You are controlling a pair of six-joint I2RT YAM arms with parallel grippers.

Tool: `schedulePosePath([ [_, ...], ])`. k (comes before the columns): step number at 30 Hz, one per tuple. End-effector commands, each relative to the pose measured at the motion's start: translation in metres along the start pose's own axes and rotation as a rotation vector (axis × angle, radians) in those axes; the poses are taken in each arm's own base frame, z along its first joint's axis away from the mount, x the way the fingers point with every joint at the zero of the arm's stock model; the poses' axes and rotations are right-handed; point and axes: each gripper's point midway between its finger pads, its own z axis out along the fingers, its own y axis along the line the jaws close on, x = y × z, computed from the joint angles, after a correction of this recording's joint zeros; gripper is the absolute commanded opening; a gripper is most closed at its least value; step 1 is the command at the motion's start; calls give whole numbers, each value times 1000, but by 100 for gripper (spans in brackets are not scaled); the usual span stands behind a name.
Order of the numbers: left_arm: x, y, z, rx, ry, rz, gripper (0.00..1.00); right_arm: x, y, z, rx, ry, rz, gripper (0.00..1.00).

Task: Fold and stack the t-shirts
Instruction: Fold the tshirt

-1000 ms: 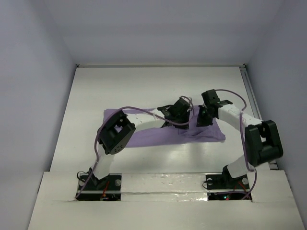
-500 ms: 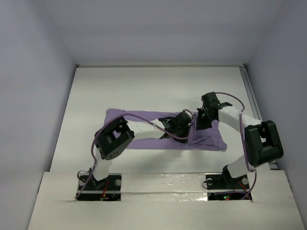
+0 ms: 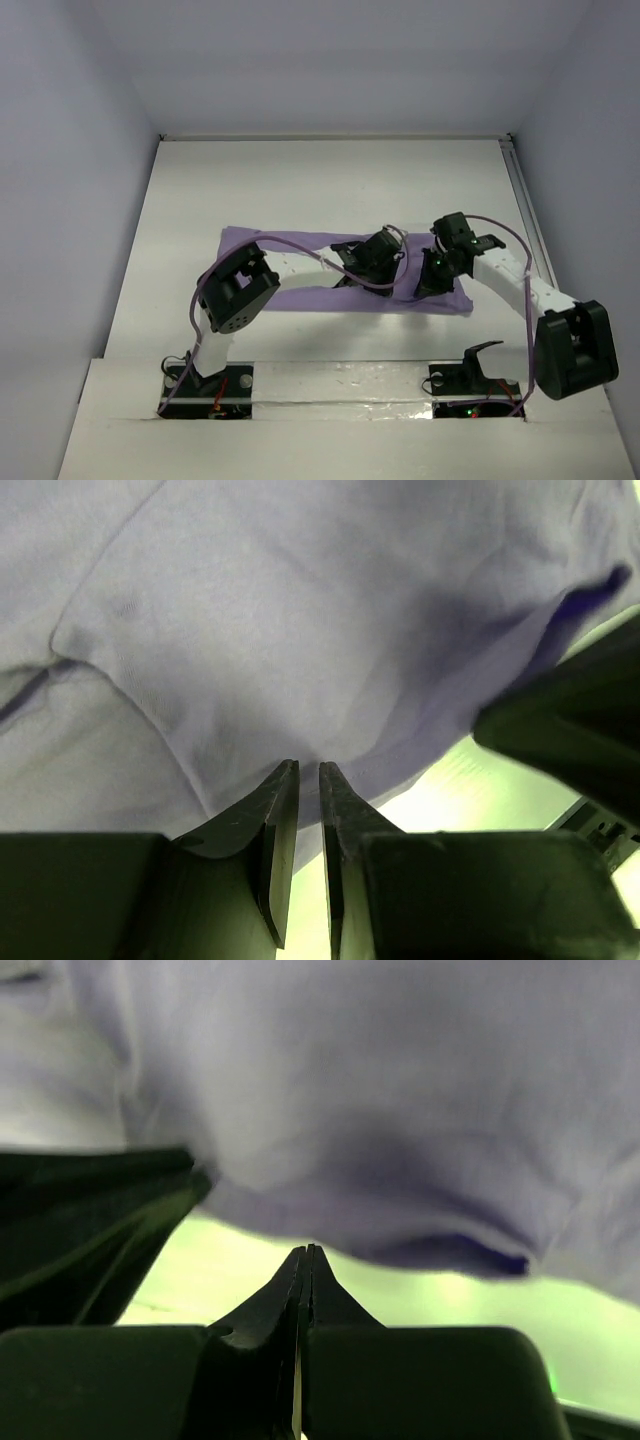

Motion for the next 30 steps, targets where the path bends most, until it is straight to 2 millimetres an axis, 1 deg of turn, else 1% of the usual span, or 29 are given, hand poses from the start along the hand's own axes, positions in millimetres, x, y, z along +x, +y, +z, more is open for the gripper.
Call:
schedulePosePath([
  [1,-22,-10,-7,20,-46,19,12,11,8,-21,-33,15,7,0],
  [3,-28,-16,-11,41,-61,24,12,7,7,-31,-17,-11,-12,0],
  [5,-30,-20,-14,56,-62,37,12,-7,3,-37,31,-75,-20,0],
  [6,-30,-21,-14,60,-57,39,12,-21,5,-43,46,-116,-22,0],
  [7,-28,-20,-14,60,-49,40,12,-32,2,-45,79,-151,-20,0],
  [8,-27,-19,-15,58,-49,41,12,-39,3,-44,87,-166,-17,0],
  [9,-24,-18,-15,57,-44,44,12,-49,6,-42,83,-195,-15,0],
  [10,-24,-16,-15,49,-46,44,12,-51,3,-31,104,-171,-6,0],
  [12,-22,-13,-14,40,-42,48,12,-61,-2,-19,137,-183,8,0],
  [13,-23,-9,-14,34,-43,41,12,-59,-8,-12,159,-172,16,0],
  [14,-24,-9,-14,36,-45,41,12,-58,-12,-2,178,-152,26,0],
  [15,-23,-9,-14,38,-46,36,12,-59,-12,4,173,-146,33,0],
  [16,-24,-9,-14,38,-51,34,12,-55,-12,9,166,-124,36,0],
  [17,-25,-8,-15,34,-57,32,12,-46,-11,15,144,-87,39,0],
  [19,-27,-8,-17,30,-69,31,12,-35,-10,16,125,-56,44,0],
  [20,-27,-8,-16,28,-67,32,12,-24,-12,16,117,-31,47,0],
  [21,-27,-8,-15,28,-65,32,12,-17,-12,6,108,-38,48,0],
  [22,-29,-3,-14,19,-67,25,12,-11,-12,1,97,-36,49,0],
  [23,-31,-4,-14,19,-70,26,12,4,-5,-7,70,-25,40,0],
  [24,-32,-5,-14,21,-73,27,12,4,-3,-14,64,-36,50,0],
  [25,-35,-1,-14,15,-76,20,12,8,2,-19,48,-30,55,0],
  [26,-35,-1,-13,15,-75,20,12,14,9,-22,6,-4,62,0],
  [27,-37,-3,-14,18,-78,20,12,23,8,-23,8,22,74,0],
  [30,-43,4,-14,9,-86,12,12,38,1,-23,27,55,68,0],
])
